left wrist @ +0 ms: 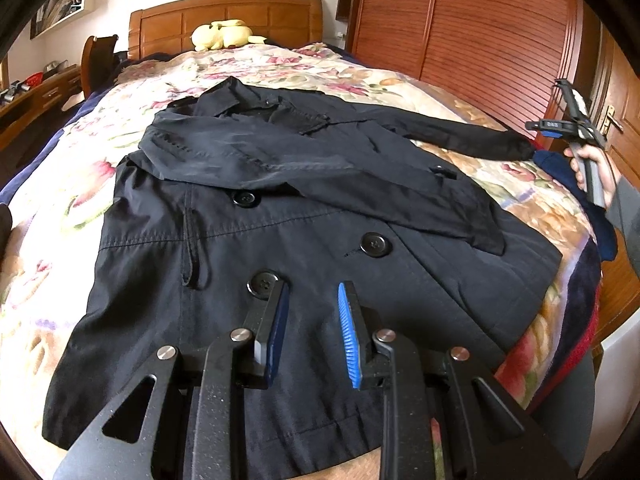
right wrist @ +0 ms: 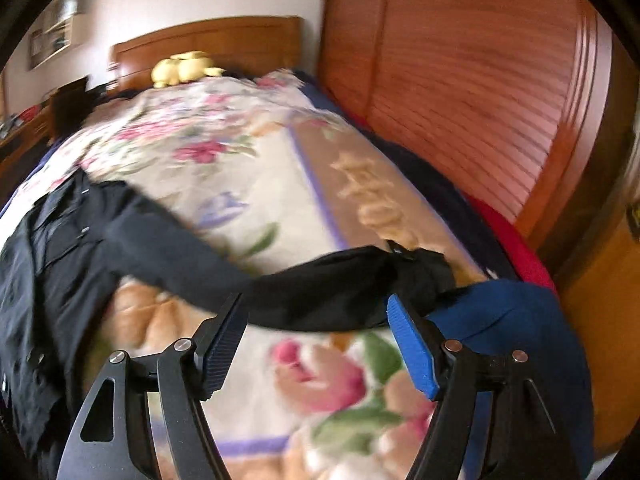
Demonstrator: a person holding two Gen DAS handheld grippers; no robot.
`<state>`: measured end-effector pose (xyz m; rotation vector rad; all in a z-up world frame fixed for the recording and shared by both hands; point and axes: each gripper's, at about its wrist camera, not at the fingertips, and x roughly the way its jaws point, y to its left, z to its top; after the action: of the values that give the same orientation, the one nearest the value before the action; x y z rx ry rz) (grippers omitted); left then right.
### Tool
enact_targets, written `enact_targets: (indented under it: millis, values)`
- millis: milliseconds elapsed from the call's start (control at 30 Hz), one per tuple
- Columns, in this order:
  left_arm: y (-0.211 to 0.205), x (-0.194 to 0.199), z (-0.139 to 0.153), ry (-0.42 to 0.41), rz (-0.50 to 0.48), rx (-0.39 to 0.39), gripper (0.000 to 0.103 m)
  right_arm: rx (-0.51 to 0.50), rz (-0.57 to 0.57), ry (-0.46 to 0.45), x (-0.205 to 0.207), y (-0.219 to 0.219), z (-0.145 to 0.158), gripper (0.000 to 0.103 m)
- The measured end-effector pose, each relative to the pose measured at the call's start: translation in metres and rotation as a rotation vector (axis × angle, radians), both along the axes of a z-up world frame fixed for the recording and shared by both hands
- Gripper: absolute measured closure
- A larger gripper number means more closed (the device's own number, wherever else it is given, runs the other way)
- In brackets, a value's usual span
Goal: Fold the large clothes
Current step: 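Move the right tool to the other sleeve cuff beside the blue cloth, then close the right tool on the sleeve cuff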
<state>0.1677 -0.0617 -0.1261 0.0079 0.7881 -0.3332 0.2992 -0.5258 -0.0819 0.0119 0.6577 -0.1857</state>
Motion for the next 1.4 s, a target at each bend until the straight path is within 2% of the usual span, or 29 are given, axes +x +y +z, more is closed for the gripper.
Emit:
enact_targets:
  millis: [167,267,400,467,633,833,933,967,1000,1067,1200,1400]
  values:
    - [-0.009,0.004,-0.008,0.011,0.01,0.048,0.077,0.101,-0.098,0.075,0.037,-0.029,-0.016,0.03]
    - [-0.011,0.004,-0.013,0.026,0.002,0.049,0.077,0.141,-0.16,0.104,0.052,-0.04,-0.021,0.03]
    - [-0.013,0.006,-0.021,0.056,-0.009,0.052,0.077,0.113,-0.244,0.16,0.069,-0.051,-0.026,0.03]
    - [-0.014,0.005,-0.024,0.058,-0.01,0.053,0.077,0.078,-0.262,0.189,0.09,-0.041,-0.031,0.029]
    - [-0.014,0.005,-0.028,0.06,-0.008,0.047,0.077,-0.047,-0.247,0.302,0.111,-0.032,-0.051,0.028]
    - [-0.012,0.007,-0.033,0.058,-0.001,0.046,0.077,-0.029,-0.236,0.309,0.118,-0.033,-0.061,0.028]
    - [-0.012,0.008,-0.036,0.055,0.002,0.046,0.077,-0.014,-0.204,0.311,0.118,-0.031,-0.063,0.046]
    - [-0.012,0.008,-0.036,0.054,0.003,0.045,0.077,-0.008,-0.182,0.311,0.117,-0.029,-0.063,0.06]
    - [-0.012,0.008,-0.037,0.054,0.004,0.044,0.077,-0.004,-0.161,0.316,0.117,-0.025,-0.064,0.07]
    - [-0.012,0.009,-0.038,0.053,0.003,0.042,0.077,-0.007,-0.108,0.31,0.114,-0.012,-0.063,0.081]
    - [-0.011,0.01,-0.041,0.055,-0.004,0.041,0.077,-0.009,0.037,0.234,0.103,0.025,-0.048,0.086]
    - [-0.01,0.006,-0.043,0.033,-0.003,0.026,0.077,0.001,0.175,0.037,0.08,0.091,0.014,0.086]
